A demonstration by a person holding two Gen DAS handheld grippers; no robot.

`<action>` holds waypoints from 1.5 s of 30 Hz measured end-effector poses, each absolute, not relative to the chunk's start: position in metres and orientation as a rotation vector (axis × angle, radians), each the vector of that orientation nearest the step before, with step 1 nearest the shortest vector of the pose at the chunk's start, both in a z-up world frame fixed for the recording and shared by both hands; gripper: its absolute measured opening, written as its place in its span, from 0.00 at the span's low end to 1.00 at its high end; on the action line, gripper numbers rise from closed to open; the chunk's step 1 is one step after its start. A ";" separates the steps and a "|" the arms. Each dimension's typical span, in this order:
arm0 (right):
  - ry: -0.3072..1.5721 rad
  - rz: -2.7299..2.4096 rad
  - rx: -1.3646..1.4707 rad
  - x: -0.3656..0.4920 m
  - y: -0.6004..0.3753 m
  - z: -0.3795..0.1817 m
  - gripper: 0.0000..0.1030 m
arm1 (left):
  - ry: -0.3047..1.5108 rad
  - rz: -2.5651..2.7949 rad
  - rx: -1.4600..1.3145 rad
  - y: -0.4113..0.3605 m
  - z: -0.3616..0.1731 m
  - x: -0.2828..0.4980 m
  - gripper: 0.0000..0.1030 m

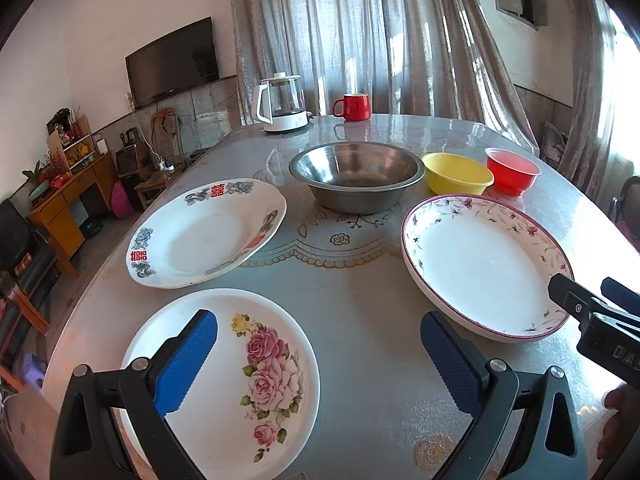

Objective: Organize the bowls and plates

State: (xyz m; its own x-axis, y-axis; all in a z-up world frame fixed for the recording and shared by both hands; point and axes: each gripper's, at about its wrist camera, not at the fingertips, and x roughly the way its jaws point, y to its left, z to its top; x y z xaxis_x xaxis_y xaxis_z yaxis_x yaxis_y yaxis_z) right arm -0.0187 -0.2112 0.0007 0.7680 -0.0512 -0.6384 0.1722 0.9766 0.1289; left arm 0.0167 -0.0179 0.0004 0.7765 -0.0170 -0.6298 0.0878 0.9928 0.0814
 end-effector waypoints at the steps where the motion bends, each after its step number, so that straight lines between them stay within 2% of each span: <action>1: 0.685 -0.122 0.187 -0.019 -0.212 0.000 0.99 | 0.679 -0.058 0.112 -0.019 0.000 0.017 0.99; 12: 0.694 -0.114 0.240 -0.011 -0.237 -0.002 0.98 | 0.692 -0.090 0.137 -0.030 -0.001 0.025 1.00; 15: 0.710 -0.085 0.303 -0.003 -0.252 -0.003 0.94 | 0.733 -0.156 0.116 -0.033 -0.001 0.034 1.00; 18: 0.740 -0.036 0.404 0.010 -0.272 -0.008 0.87 | 0.767 -0.208 0.072 -0.034 0.002 0.044 1.00; 23: 0.786 -0.011 0.507 0.028 -0.295 -0.019 0.62 | 0.810 -0.214 0.032 -0.035 0.004 0.064 0.99; 26: 0.802 -0.019 0.513 0.034 -0.301 -0.024 0.55 | 0.847 -0.243 0.001 -0.034 0.002 0.076 0.98; 27: 0.807 -0.018 0.513 0.036 -0.301 -0.025 0.54 | 0.857 -0.259 0.002 -0.036 0.002 0.079 0.97; 28: 0.811 -0.019 0.507 0.037 -0.303 -0.027 0.48 | 0.860 -0.276 0.003 -0.038 0.001 0.082 0.91; 31: 0.829 -0.017 0.496 0.043 -0.302 -0.032 0.32 | 0.876 -0.327 -0.019 -0.045 -0.002 0.092 0.85; 33: 0.832 -0.007 0.493 0.046 -0.301 -0.035 0.27 | 0.917 -0.351 -0.034 -0.050 -0.007 0.100 0.73; 34: 0.835 -0.002 0.484 0.047 -0.300 -0.035 0.25 | 0.942 -0.352 -0.032 -0.053 -0.011 0.104 0.56; 35: 0.834 0.002 0.474 0.048 -0.299 -0.035 0.24 | 0.962 -0.358 -0.034 -0.055 -0.014 0.109 0.43; 40: 0.842 0.018 0.450 0.051 -0.297 -0.035 0.25 | 1.044 -0.372 -0.058 -0.063 -0.030 0.123 0.27; 45: 0.841 0.030 0.424 0.051 -0.295 -0.034 0.25 | 1.018 -0.364 -0.023 -0.068 -0.032 0.119 0.23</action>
